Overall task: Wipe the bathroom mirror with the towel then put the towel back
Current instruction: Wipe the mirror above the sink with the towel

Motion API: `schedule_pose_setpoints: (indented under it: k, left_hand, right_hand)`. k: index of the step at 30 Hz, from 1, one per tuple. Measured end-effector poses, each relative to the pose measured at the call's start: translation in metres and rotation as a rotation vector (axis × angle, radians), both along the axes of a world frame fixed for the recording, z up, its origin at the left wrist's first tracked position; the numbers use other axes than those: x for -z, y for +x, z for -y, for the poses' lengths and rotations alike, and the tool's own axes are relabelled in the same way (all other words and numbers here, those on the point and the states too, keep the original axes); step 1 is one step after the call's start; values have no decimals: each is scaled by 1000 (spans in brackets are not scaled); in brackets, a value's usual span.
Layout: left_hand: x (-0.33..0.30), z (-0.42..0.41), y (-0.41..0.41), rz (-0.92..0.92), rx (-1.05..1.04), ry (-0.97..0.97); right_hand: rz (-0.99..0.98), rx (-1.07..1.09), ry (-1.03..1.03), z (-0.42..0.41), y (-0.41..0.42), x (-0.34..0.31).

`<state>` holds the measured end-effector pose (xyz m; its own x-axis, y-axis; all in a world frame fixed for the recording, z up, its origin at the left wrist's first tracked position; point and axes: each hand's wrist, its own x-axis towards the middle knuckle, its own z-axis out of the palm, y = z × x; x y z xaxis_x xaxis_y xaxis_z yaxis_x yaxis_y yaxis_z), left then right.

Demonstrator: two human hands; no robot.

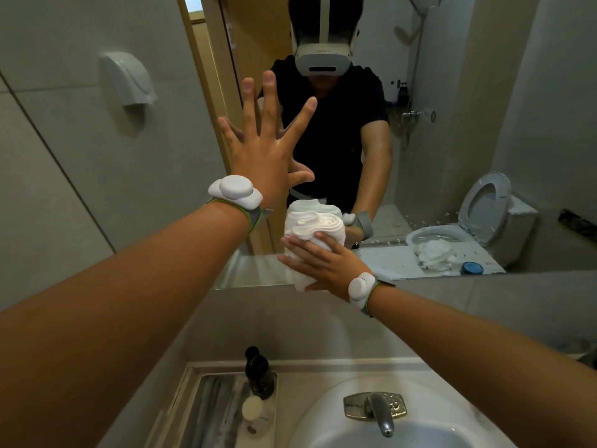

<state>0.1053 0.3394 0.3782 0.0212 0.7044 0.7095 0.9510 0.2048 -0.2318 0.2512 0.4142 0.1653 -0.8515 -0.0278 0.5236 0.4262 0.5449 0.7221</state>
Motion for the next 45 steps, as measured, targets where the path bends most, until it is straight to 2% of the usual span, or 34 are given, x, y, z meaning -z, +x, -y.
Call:
schedule_pose_setpoints:
  k: [10,31,35,38,45]
  left_hand:
    - [0,0,2,-3,-15,6]
    - [5,1,12,46,-31,20]
    - [1,3,28,97,57,35]
    - [-1,-2,59,35,176,25]
    - [0,-51,166,-231,260,0]
  right_hand:
    - [93,25,65,-25,58,-18]
    - [80,87,109,-61,175,-12]
    - [84,86,117,-66,195,-12]
    - [80,98,118,-68,208,-11]
    - [56,99,131,-73,228,-11]
